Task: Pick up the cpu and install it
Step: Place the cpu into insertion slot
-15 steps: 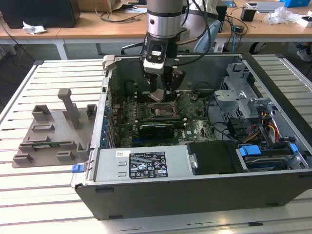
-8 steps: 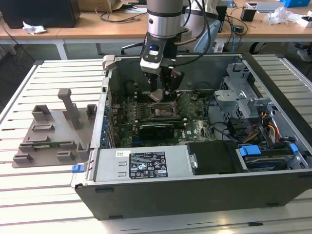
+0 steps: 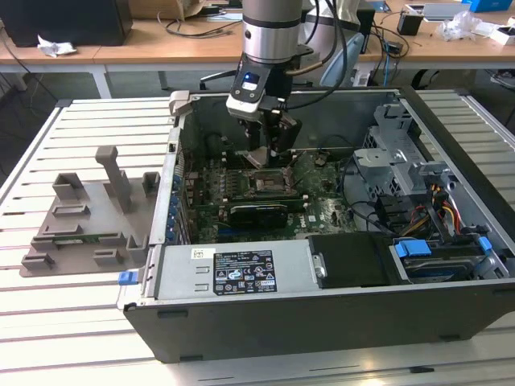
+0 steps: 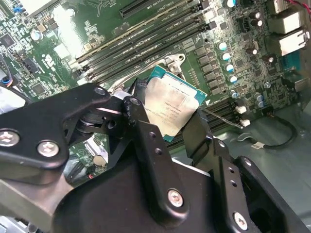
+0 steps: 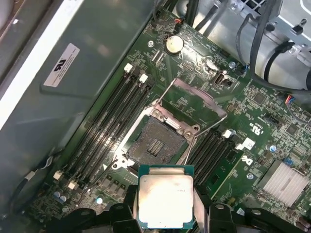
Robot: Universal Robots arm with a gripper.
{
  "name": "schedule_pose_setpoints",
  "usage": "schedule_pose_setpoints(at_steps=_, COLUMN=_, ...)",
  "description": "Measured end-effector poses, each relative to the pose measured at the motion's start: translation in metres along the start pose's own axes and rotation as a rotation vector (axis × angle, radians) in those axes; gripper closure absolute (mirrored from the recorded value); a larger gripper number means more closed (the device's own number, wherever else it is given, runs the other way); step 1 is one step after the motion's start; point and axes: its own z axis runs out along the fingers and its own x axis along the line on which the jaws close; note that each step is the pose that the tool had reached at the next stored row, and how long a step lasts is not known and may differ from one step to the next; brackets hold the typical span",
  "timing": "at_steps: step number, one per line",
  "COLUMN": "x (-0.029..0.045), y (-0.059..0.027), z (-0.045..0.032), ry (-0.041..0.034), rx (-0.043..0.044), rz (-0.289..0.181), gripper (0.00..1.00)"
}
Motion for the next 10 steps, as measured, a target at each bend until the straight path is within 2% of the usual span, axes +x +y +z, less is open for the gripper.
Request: schedule_pose_setpoints(at_steps=10, x=0.0000, y=0.0000, z=0.0000, ry=0.0035, rx=0.0017, rz=0.062, gripper=0.46)
